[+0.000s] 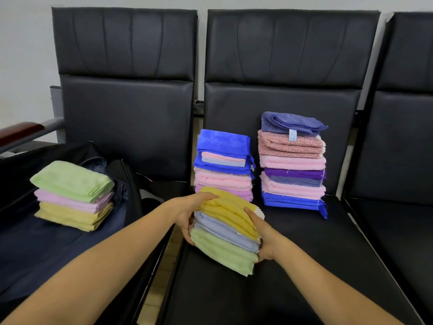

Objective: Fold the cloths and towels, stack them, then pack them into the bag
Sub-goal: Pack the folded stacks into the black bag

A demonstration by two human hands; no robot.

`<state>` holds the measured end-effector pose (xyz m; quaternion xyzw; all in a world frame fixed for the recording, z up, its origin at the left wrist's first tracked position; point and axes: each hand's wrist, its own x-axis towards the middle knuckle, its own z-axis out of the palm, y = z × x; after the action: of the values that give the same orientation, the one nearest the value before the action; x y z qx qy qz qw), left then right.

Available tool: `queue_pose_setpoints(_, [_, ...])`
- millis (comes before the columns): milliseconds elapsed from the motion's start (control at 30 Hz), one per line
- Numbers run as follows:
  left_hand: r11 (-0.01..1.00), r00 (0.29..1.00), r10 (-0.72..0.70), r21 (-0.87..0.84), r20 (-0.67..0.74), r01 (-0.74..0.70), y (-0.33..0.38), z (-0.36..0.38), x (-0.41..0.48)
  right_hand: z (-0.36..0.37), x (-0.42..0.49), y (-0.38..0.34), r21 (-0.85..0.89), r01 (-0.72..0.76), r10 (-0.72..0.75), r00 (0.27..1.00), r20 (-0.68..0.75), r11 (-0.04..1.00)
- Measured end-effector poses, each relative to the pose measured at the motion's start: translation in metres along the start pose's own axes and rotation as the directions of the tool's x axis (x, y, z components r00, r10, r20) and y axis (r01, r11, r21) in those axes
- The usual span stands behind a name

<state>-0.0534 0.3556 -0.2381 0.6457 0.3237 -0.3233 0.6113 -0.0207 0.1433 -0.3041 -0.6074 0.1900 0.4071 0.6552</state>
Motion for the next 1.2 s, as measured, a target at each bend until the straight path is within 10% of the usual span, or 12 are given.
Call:
queue_pose_setpoints(600, [0.790, 0.861, 0.495, -0.351, -0.117, -0.502, 0.005, -0.063, -0.111, 0.074, -0.048, -0.037, 0.221, 0.295, -0.308, 0.951, 0.023, 0.929])
queue_pose_setpoints(800, [0.672, 0.769, 0.595, -0.382, -0.232, -0.635, -0.013, -0.131, -0.179, 0.171, -0.065, -0.040, 0.293, 0.132, -0.252, 0.872, 0.420, 0.947])
queue_pose_setpoints(1200, [0.639, 0.745, 0.527, -0.387, -0.410, -0.665, -0.101, -0.259, -0.203, 0.304, -0.082, -0.051, -0.003, 0.167, -0.122, 0.736, 0.666, 0.986])
